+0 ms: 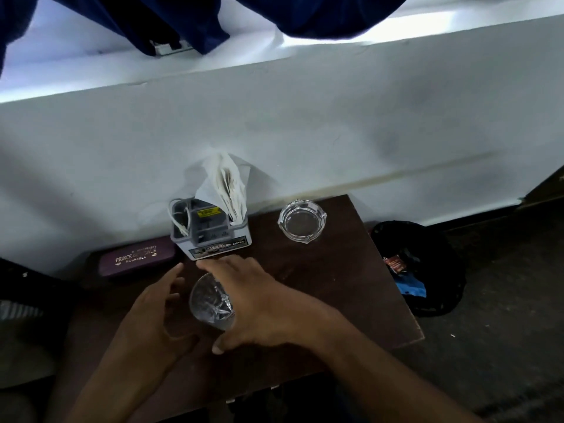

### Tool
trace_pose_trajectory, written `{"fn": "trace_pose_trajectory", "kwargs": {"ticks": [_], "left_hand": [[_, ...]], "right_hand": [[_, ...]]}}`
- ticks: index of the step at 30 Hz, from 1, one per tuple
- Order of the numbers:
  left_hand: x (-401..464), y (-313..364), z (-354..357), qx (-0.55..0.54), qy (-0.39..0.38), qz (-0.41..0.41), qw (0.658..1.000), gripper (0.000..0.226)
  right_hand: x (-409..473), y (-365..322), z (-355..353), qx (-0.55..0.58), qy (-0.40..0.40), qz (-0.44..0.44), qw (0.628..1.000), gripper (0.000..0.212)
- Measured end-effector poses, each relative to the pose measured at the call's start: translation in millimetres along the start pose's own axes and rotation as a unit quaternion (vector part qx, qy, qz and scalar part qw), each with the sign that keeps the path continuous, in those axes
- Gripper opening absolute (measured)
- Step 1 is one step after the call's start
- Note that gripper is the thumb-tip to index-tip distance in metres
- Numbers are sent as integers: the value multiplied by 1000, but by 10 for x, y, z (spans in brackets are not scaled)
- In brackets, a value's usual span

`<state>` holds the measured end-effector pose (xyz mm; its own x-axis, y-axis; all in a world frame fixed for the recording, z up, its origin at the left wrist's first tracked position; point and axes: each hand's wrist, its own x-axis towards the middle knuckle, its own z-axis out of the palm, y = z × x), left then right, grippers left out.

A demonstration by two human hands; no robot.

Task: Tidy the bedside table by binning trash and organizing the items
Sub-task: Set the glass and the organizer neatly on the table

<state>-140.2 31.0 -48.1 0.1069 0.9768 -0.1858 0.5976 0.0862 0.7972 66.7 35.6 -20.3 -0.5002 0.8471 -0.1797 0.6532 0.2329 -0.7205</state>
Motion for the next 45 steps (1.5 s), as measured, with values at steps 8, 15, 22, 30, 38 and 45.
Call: {"fn": "trace_pose_trajectory", "kwargs": {"ticks": [8,15,22,30,38,45], "left_hand": [[13,-45,-76,88,62,15,994,74],[58,78,-43,52,87,15,995,55],[52,209,11,9,93,25,995,40],[21,189,0,-50,130,11,990,62],[170,42,19,-113,141,-53,982,61],[524,11,63,-246,102,-113,957,65]], "right_hand": [[135,128,261,23,85,10,996,90],[56,350,-424,87,171,43,981,81],[96,723,-1018,39,275,122,953,87],[295,1017,-1076,24,309,171,935,91],[358,1131,-1014,31,295,202,933,93],[398,911,-1069,-81,224,226,945,96]]}}
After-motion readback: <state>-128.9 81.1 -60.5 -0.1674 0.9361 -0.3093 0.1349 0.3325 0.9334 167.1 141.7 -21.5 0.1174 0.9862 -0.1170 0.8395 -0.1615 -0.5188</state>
